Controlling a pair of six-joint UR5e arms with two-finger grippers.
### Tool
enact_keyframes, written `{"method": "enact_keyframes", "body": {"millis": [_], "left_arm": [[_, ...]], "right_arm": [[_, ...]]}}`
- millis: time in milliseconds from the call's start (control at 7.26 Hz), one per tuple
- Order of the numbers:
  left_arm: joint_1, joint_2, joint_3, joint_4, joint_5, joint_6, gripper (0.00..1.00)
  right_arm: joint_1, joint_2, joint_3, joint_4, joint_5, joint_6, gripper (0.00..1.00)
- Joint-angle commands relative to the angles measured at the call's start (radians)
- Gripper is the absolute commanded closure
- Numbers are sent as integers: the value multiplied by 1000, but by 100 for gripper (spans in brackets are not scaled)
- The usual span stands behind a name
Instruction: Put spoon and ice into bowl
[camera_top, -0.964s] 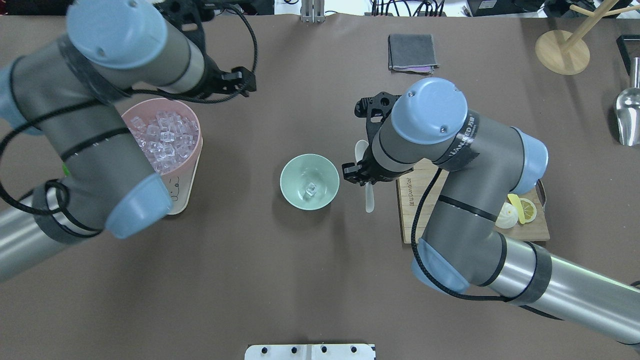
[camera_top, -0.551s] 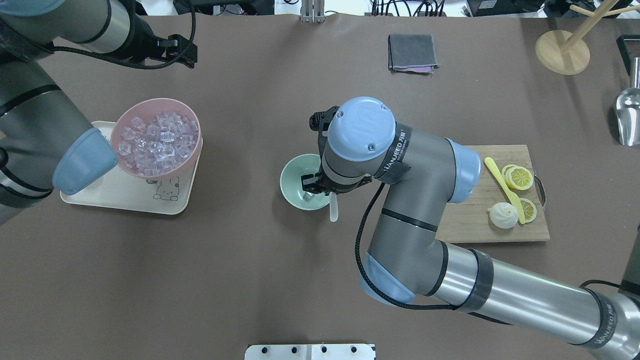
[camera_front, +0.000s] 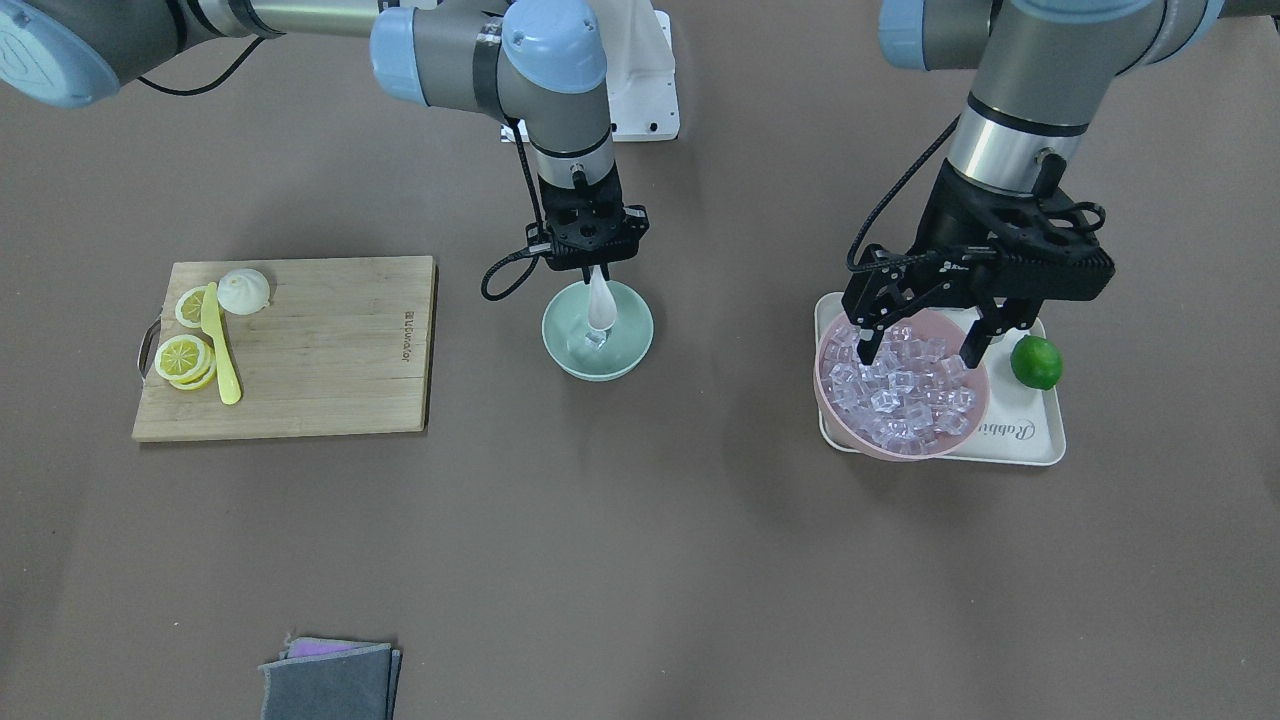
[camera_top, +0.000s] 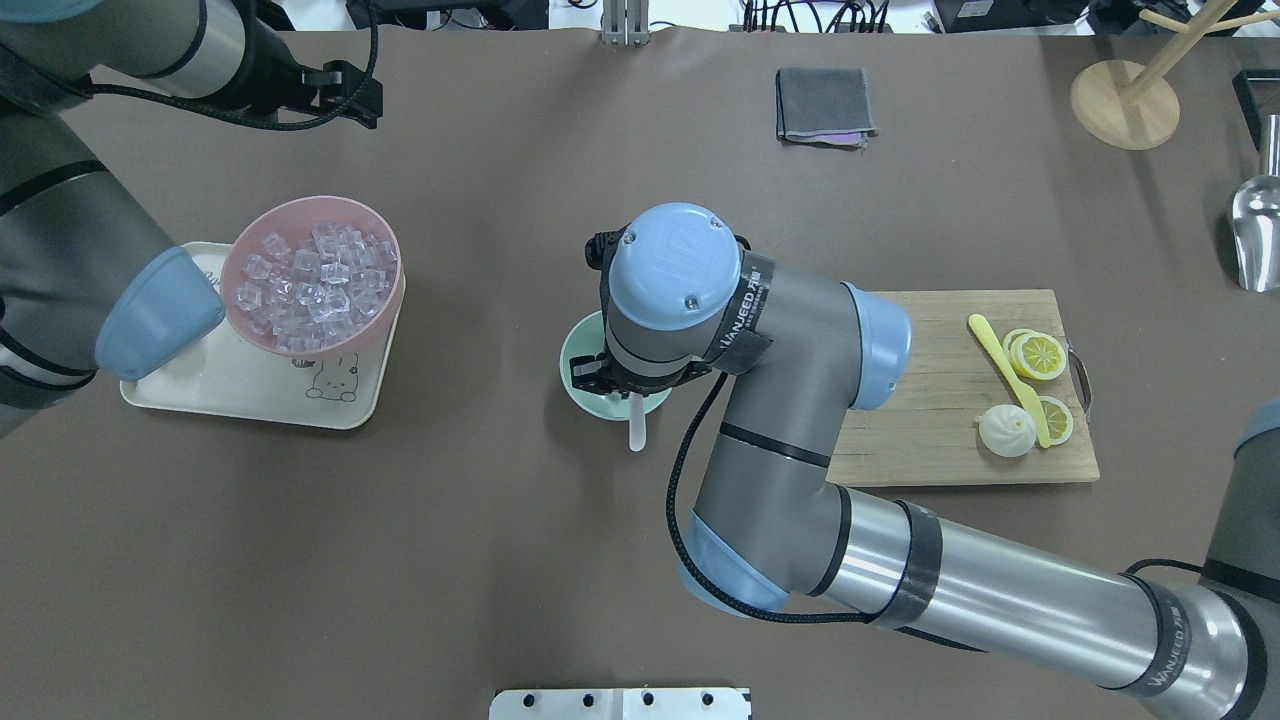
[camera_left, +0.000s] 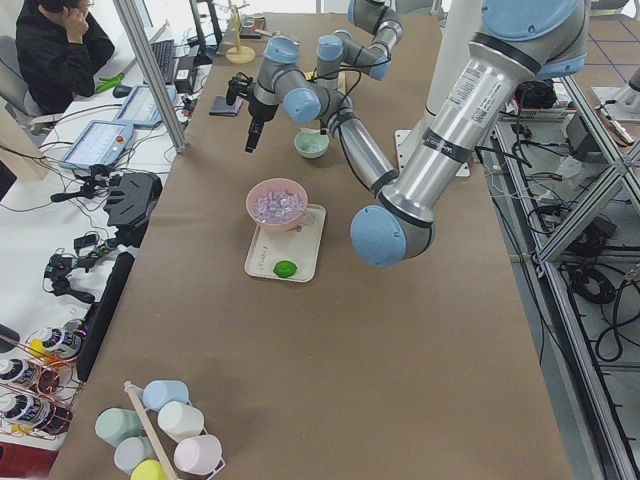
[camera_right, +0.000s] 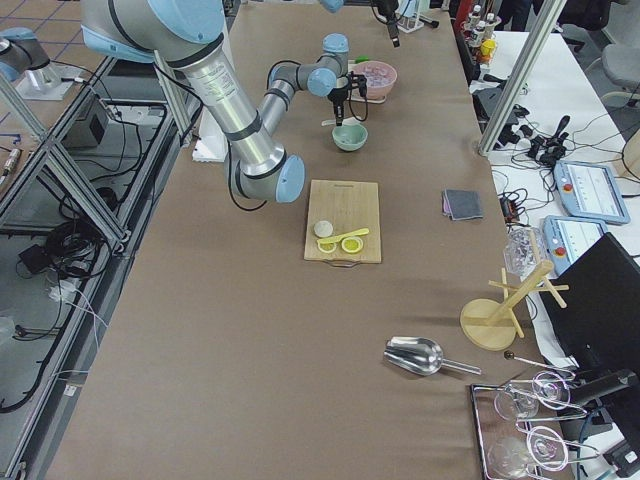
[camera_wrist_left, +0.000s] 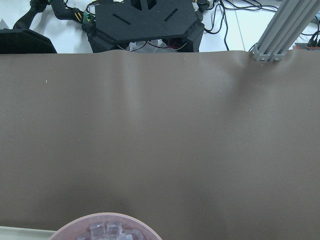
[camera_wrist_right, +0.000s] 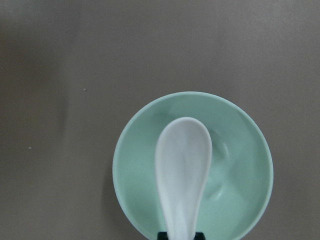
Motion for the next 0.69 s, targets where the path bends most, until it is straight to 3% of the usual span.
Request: {"method": "enact_keyframes", "body": {"millis": [0,138,275,551], "left_arm": [[-34,46,-5,-5,-25,51,2],[-39,70,-5,-25,-25,56,2],[-43,112,-5,-81,-25,56,2],[-92,161,1,-120,-76,62,2]], "right_arm": [[27,12,-11,0,-7,-1,0],[65,11,-10,-8,5,-18,0],[123,-6,-7,-9,72,-35,0],[287,-197,131,-8,210,-315,0]]}}
